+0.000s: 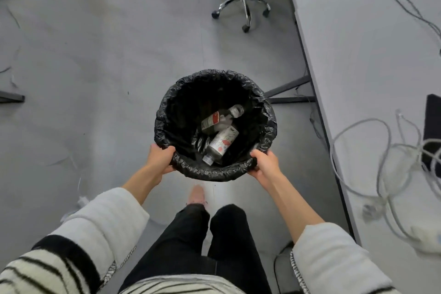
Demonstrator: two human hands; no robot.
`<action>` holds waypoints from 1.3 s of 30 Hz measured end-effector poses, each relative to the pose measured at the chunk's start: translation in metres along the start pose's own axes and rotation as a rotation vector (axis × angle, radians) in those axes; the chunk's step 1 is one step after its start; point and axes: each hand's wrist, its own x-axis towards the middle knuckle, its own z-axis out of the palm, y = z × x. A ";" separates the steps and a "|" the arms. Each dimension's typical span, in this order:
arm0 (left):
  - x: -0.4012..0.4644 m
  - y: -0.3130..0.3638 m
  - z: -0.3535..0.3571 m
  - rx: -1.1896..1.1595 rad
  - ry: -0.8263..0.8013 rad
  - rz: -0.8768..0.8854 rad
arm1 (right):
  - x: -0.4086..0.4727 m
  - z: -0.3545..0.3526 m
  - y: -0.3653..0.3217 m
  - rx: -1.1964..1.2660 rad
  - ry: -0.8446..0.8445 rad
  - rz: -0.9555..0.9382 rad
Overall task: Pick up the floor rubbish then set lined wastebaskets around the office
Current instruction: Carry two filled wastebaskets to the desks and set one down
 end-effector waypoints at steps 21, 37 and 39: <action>0.450 0.087 0.187 0.143 0.040 -0.235 | 0.489 0.097 -0.101 0.070 0.121 0.374; 0.572 0.051 0.289 0.238 -0.136 -0.220 | 0.624 0.054 -0.078 0.030 0.388 0.280; 0.573 0.053 0.300 0.254 -0.120 -0.226 | 0.626 0.049 -0.085 0.026 0.409 0.294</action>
